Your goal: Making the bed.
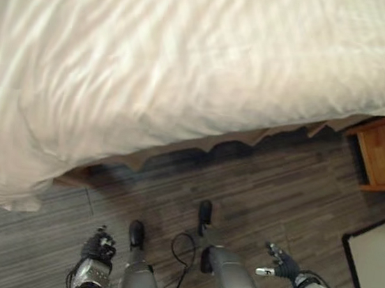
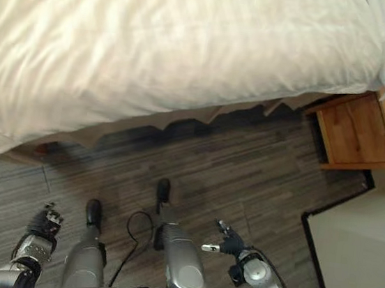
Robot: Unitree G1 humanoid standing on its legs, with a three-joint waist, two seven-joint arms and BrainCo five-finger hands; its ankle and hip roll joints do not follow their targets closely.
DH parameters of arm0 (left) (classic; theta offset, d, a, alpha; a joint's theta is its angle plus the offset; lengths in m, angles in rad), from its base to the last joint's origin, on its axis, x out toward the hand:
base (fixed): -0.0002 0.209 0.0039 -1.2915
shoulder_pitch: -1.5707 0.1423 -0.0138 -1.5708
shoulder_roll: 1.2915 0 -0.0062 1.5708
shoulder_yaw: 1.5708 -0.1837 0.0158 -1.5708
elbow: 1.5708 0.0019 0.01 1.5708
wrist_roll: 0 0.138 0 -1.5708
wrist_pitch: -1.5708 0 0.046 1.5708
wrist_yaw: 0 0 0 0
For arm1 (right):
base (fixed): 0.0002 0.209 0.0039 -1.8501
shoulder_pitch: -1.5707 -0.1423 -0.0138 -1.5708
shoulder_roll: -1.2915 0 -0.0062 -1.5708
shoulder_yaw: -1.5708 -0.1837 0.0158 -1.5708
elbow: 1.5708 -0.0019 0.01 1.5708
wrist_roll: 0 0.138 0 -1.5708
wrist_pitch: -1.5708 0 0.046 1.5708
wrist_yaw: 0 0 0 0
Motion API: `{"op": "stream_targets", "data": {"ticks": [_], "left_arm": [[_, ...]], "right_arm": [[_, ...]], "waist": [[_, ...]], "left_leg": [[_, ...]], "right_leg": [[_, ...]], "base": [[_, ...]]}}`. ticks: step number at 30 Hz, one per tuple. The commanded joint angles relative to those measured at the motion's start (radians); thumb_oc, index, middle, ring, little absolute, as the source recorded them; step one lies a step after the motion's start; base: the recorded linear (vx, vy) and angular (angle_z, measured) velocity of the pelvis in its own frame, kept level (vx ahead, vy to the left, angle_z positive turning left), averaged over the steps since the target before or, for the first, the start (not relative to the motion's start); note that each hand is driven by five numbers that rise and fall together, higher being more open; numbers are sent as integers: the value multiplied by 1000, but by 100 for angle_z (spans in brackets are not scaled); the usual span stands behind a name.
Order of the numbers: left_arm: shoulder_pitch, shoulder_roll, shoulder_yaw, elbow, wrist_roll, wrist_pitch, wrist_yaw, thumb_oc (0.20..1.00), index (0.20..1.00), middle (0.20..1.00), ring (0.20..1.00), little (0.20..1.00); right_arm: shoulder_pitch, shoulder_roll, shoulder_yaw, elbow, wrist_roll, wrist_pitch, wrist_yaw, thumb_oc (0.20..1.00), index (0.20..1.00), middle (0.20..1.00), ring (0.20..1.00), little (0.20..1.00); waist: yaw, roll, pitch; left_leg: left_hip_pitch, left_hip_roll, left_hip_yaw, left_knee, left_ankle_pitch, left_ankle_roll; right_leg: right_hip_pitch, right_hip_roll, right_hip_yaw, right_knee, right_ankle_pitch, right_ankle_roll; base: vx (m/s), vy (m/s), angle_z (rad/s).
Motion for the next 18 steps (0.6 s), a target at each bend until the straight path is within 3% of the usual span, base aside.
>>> {"op": "stream_targets", "data": {"ticks": [1,10,11,12,16,17,18], "left_arm": [[63,4,-26,39,354,37,-50,200,200,200,200,200],[177,-6,-85,99,618,57,-85,200,200,200,200,200],[179,-10,-91,95,629,52,-77,501,501,501,501,501],[181,-14,-93,84,629,47,-68,1000,1000,1000,1000,1000],[185,-19,-127,-7,600,8,-48,1000,1000,1000,1000,1000],[222,-9,-183,-214,511,-34,-64,1000,1000,1000,1000,1000],[238,2,-194,-277,495,-44,-70,1000,1000,1000,1000,1000]], "right_arm": [[5,-1,-45,35,-39,22,-3,1000,1000,1000,1000,1000],[38,41,-130,190,-90,41,23,1000,1000,1000,1000,1000],[41,41,-136,185,-90,40,21,1000,1000,1000,1000,1000],[46,39,-153,171,-72,39,18,1000,1000,1000,1000,1000],[69,33,-211,103,21,24,12,1000,1000,1000,1000,1000],[108,31,-288,-35,146,-5,7,1000,1000,1000,1000,1000],[128,30,-303,-95,166,-14,13,1000,1000,1000,1000,1000]], "waist": [[-14,38,-113],[-30,122,-276],[-32,127,-285],[-35,133,-296],[-43,148,-318],[-56,162,-337],[-59,166,-341]], "left_leg": [[-63,-53,-7,12,56,114],[66,-76,-5,13,28,128],[77,-77,-4,13,24,128],[88,-79,-2,14,21,128],[115,-81,2,14,15,128],[133,-81,4,12,13,127],[138,-81,2,13,12,127]], "right_leg": [[39,-54,21,103,-100,58],[159,-75,16,124,-136,60],[171,-76,16,124,-139,60],[183,-78,17,123,-142,61],[212,-80,18,120,-149,63],[235,-80,17,116,-153,66],[240,-79,15,116,-155,66]], "base": [[153,28,2],[96,-20,2],[101,-87,0],[50,-71,1],[26,-54,1],[26,-83,-4],[35,-85,-3]]}}
